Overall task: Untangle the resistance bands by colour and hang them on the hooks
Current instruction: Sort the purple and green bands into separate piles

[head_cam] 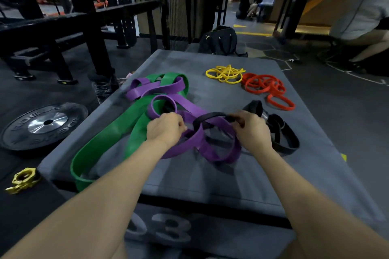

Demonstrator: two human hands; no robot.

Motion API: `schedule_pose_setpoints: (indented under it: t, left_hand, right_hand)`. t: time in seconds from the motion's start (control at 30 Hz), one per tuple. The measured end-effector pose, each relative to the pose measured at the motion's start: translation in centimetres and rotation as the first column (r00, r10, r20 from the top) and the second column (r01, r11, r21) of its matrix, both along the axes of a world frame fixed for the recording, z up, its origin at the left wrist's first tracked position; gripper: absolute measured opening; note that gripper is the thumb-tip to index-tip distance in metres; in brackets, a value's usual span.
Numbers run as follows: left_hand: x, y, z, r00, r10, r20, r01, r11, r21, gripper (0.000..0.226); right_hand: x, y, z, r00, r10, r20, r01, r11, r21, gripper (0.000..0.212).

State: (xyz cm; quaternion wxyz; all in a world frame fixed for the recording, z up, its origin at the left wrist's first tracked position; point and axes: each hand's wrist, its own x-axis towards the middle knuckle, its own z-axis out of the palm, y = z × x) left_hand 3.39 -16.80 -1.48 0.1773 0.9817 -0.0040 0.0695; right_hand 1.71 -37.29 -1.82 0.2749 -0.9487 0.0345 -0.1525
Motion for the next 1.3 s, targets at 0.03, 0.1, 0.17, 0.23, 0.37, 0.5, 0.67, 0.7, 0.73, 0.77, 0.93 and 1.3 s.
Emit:
schedule_pose_setpoints:
  t: [0.03, 0.1, 0.17, 0.23, 0.37, 0.5, 0.67, 0.7, 0.73, 0.77, 0.93, 1.3]
  left_hand:
    - [-0.2, 0.0, 0.0, 1.0, -0.001, -0.014, 0.001, 1.0, -0.029, 0.016]
    - [-0.4, 0.0, 0.3, 0.999, -0.032, -0.038, 0.027, 0.992, -0.12, 0.015]
    - [-0.3, 0.3, 0.3, 0.993, -0.11, -0.039, 0.098, 0.966, -0.241, 0.014]
    - [-0.2, 1.0, -0.1, 0.972, -0.229, -0.06, 0.194, 0.916, -0.351, 0.016]
    - [-1.0, 3.1, -1.0, 0.903, -0.328, -0.277, 0.355, 0.934, 0.051, 0.081]
    - [-1.9, 3.9, -0.7, 0.944, -0.287, -0.16, 0.32, 0.914, 0.248, 0.064]
    - [-2.2, 3.5, -0.3, 0.979, -0.198, -0.042, 0.201, 0.977, 0.073, 0.023]
    - [-2.4, 3.1, -0.1, 0.976, -0.213, -0.04, 0.214, 0.976, 0.029, 0.021]
    - [-2.5, 2.7, 0.0, 0.972, -0.233, -0.042, 0.233, 0.972, 0.004, 0.02]
    - [-2.6, 2.1, 0.1, 0.967, -0.255, -0.03, 0.254, 0.967, -0.028, 0.018]
    - [-1.9, 0.5, -0.4, 0.985, -0.17, 0.01, 0.145, 0.806, -0.574, 0.017]
    - [-2.4, 1.4, 0.3, 0.901, -0.284, -0.329, -0.253, 0.273, -0.928, 0.013]
  right_hand:
    - [-0.4, 0.0, -0.1, 1.0, 0.027, -0.015, -0.027, 0.998, -0.049, 0.03]
    - [-0.9, 0.3, -0.1, 0.998, 0.061, -0.01, -0.062, 0.991, -0.117, 0.031]
    - [-1.0, 0.9, 0.2, 0.998, 0.059, 0.008, -0.057, 0.985, -0.16, 0.027]
    - [-0.9, 1.4, 0.3, 0.997, 0.07, 0.017, -0.065, 0.978, -0.2, 0.025]
    - [-1.0, 1.5, 0.3, 0.999, 0.052, 0.008, -0.048, 0.955, -0.293, 0.025]
    - [-1.3, 1.2, 0.4, 0.995, 0.076, 0.058, -0.057, 0.959, -0.277, 0.023]
    - [-1.6, 2.3, 0.8, 0.984, 0.173, 0.054, -0.163, 0.975, -0.153, 0.025]
    - [-1.7, 2.7, 1.0, 0.976, 0.201, 0.08, -0.19, 0.974, -0.124, 0.025]
    - [-1.8, 3.2, 1.3, 0.968, 0.233, 0.098, -0.223, 0.97, -0.1, 0.025]
    - [-2.0, 3.8, 1.6, 0.956, 0.272, 0.109, -0.264, 0.961, -0.086, 0.025]
    - [-2.6, 4.7, 2.3, 0.918, 0.381, 0.106, -0.38, 0.924, -0.034, 0.016]
    - [-1.9, 5.0, 1.3, 0.864, 0.502, -0.037, -0.495, 0.86, 0.123, 0.026]
